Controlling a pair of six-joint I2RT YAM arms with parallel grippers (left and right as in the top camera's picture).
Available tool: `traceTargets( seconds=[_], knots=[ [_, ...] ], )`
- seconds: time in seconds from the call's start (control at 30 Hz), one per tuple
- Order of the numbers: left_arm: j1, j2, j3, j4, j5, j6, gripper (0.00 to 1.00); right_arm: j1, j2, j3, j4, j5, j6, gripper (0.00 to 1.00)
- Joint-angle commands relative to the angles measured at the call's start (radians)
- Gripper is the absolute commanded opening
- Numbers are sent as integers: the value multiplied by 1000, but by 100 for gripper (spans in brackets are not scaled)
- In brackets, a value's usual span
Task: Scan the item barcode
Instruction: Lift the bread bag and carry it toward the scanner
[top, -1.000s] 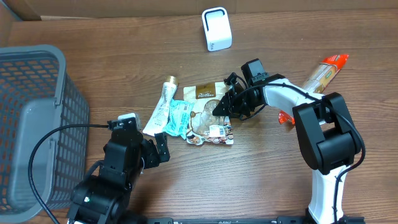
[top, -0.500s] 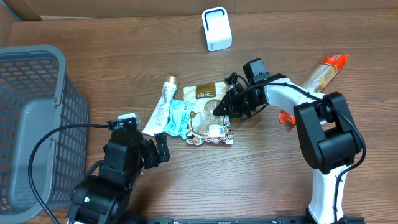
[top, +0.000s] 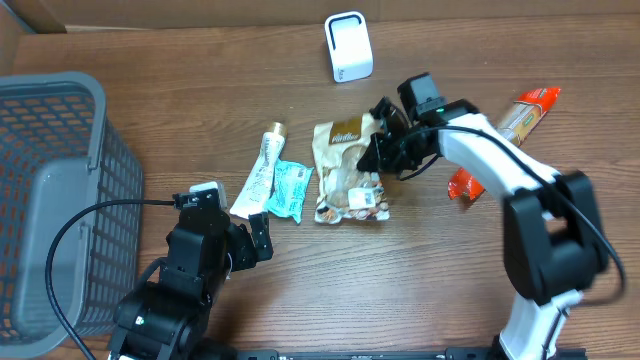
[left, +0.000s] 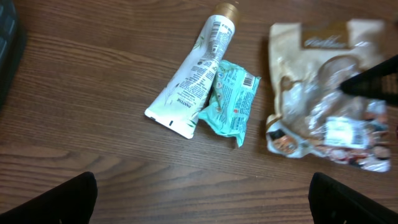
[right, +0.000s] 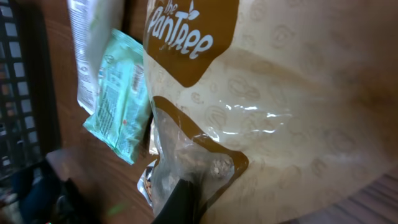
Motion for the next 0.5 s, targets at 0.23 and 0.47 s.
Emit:
traceTargets(
  seconds=[0.23, 0.47],
  knots=[
    [0, 2, -4, 4, -14, -17, 100, 6, -228, 38, -72, 185, -32, 4],
    [0, 2, -4, 4, -13, -17, 100, 3, -241, 38, -23, -40, -28, 4]
  ],
)
